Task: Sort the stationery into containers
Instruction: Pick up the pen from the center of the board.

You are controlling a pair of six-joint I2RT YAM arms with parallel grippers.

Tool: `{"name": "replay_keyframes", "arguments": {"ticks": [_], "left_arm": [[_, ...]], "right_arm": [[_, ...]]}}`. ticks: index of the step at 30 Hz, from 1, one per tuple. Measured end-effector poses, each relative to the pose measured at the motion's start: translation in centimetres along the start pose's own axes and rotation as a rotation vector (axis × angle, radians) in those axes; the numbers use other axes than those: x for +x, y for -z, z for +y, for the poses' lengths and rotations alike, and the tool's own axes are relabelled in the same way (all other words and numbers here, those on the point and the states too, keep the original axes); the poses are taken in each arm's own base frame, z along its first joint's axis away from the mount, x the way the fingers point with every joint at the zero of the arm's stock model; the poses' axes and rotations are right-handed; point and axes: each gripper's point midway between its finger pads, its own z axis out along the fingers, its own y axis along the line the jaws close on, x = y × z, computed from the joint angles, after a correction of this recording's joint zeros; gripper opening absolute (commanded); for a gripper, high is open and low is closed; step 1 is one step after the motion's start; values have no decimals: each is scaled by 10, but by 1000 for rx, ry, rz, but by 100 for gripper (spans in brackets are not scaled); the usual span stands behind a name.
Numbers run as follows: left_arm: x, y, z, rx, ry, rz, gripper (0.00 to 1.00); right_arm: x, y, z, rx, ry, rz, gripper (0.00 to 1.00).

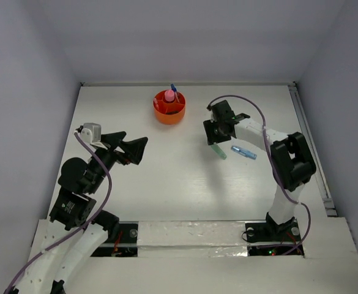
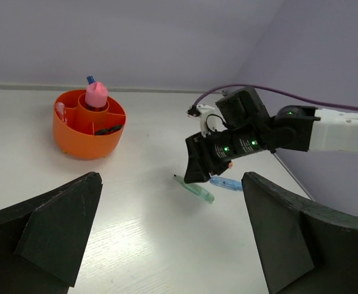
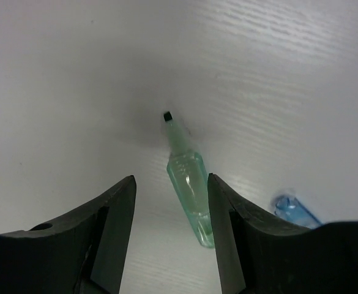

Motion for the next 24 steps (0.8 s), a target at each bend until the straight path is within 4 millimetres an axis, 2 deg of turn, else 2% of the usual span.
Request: {"name": "replay_keyframes", "arguments": {"ticks": [7,11,15,24], "left_arm": [[-1,0,1,-2,-1,-4,99],[0,0,1,4,-2,2,99],[1,-2,2,6,1,9,99],[7,-6,1,17,20,34,99]], "right_arm": [[-16,-27,2,-2,105,47,46],[-12,-38,0,5,135,87,41],[-5,-37,-2,8,148,119,39],[-6,-44,-1,8,159,128,12]]}}
